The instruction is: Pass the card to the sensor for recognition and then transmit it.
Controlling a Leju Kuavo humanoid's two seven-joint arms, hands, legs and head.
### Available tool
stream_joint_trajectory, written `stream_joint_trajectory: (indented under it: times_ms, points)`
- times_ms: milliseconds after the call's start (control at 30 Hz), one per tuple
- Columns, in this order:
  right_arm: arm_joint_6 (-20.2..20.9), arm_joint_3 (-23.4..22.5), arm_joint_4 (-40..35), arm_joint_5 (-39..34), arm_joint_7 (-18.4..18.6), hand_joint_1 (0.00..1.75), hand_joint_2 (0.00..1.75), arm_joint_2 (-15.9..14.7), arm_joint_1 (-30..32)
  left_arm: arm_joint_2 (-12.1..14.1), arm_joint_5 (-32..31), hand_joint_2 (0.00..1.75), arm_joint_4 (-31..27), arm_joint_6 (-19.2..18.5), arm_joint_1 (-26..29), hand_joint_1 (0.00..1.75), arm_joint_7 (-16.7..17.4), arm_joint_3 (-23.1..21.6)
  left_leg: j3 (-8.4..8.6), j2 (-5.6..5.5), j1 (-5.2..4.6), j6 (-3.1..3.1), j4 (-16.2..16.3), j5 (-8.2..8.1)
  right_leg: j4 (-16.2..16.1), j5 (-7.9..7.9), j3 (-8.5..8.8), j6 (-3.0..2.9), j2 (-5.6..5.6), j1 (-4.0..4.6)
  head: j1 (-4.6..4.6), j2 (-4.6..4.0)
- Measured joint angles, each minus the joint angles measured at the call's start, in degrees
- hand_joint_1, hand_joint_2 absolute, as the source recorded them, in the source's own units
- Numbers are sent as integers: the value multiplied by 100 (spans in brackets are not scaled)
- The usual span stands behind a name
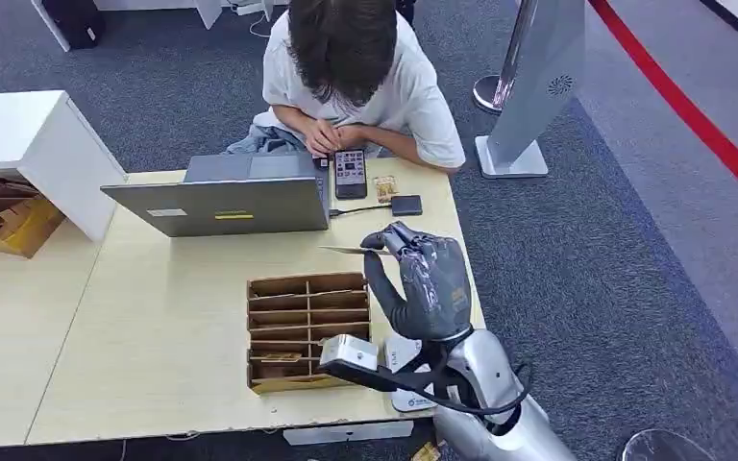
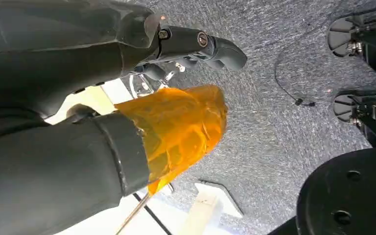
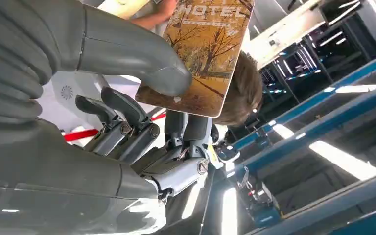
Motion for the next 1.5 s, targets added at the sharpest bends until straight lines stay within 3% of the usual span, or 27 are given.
stream_joint_trajectory:
  times_ms: [567,633,700,767,800,900,1067,1500]
  points:
    - [214,85,885,301,317,175,175,299,-532,7,-249,0,0,64,-167,0,105,-39,0,-1,0,-4,0,3,1,1,1,0,0,0,0,0]
    - [336,70,939,486,422,175,175,338,-534,-281,-1119,0,-254,906,-155,0,631,-316,4,-1,-7,-3,2,3,-1,1,-3,0,0,-6,0,0]
    - [445,19,1023,707,530,175,175,424,-533,-800,-2856,0,-494,2644,-245,0,1477,-1101,-3,-4,-14,10,6,12,-1,6,-6,8,-5,-13,-2,0]
    - [618,-37,1049,899,662,175,175,518,-547,-1194,-3877,0,-568,3794,-362,0,1677,-2096,-9,-48,-13,21,8,12,-2,7,-3,10,-13,-7,0,0]
    - [695,-81,1062,977,710,175,175,566,-547,-1261,-3857,0,-652,3985,-420,0,1714,-2465,-10,-34,-9,11,11,13,-3,7,5,10,-24,-9,46,0]
    - [826,-232,1112,1156,765,175,175,656,-577,-1333,-3682,0,-819,3731,-607,0,1702,-3159,-7,-60,-24,13,10,17,-1,11,6,15,-34,-23,44,0]
    - [846,-435,1186,1283,815,175,175,741,-580,-1344,-3661,0,-1012,3480,-678,0,1775,-3766,-7,-89,-24,13,10,18,0,9,8,15,-45,-24,42,0]
    - [857,-686,1189,1471,819,175,175,793,-534,-1329,-3665,0,-1196,3346,-706,0,1842,-4190,-7,-91,-42,15,10,18,0,5,6,22,-45,-41,39,0]
